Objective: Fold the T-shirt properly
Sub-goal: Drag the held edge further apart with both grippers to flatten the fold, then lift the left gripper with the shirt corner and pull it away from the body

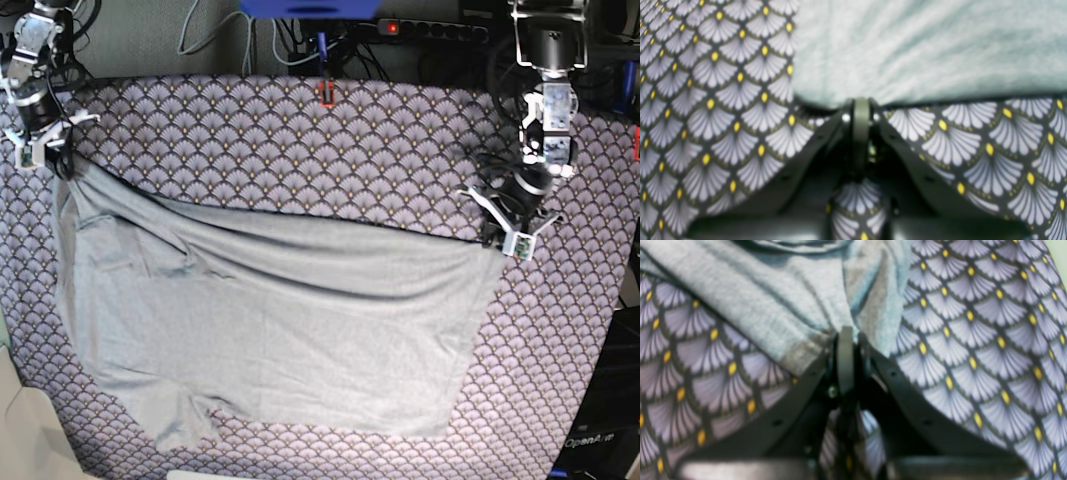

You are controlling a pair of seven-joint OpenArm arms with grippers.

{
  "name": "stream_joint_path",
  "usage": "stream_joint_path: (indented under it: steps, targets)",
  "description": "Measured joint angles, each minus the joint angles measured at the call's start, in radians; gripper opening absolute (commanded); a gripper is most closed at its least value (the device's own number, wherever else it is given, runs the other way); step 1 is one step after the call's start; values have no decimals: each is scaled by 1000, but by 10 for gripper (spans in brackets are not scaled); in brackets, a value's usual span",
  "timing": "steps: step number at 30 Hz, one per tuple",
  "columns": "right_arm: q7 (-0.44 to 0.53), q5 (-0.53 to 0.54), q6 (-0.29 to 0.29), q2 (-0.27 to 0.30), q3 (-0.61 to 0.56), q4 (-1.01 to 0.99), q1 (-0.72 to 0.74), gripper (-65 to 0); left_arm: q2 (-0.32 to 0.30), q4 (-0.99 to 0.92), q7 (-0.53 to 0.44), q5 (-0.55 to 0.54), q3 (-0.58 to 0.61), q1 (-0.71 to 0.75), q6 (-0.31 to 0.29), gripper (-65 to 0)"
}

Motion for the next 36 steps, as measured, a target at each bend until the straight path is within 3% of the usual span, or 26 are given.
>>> stream_joint_path:
  steps: [3,8,16,18,22,28,32,36]
  targets:
    - [22,-3,-5,-18,21,24,-39,-625,-5,13,7,-1,-1,17,-1,-650]
    - [19,-24,-11,-62,55,99,-100,-625,-6,15,-115,-8,-6,78,0,-650]
    - [34,-30,-19,-72,55,113,-121,-625,-32,37,-251,-16,-7,179,-13,-650]
    - [32,-31,-19,-73,55,113,-119,-625,-29,97,-169,-14,-35,211,-16,-650]
    - [35,-30,-19,-80,57,113,-117,-625,-7,259,202,-35,-142,235,-64,-650]
    - [43,-26,-34,-97,56,114,-117,-625,88,409,442,77,-176,195,-37,-650]
    - [40,-31,-34,-97,56,113,-111,-625,140,428,670,127,-177,60,-36,-650]
    - [25,-31,-34,-97,57,113,-98,-625,176,423,718,126,-176,-100,-29,-650]
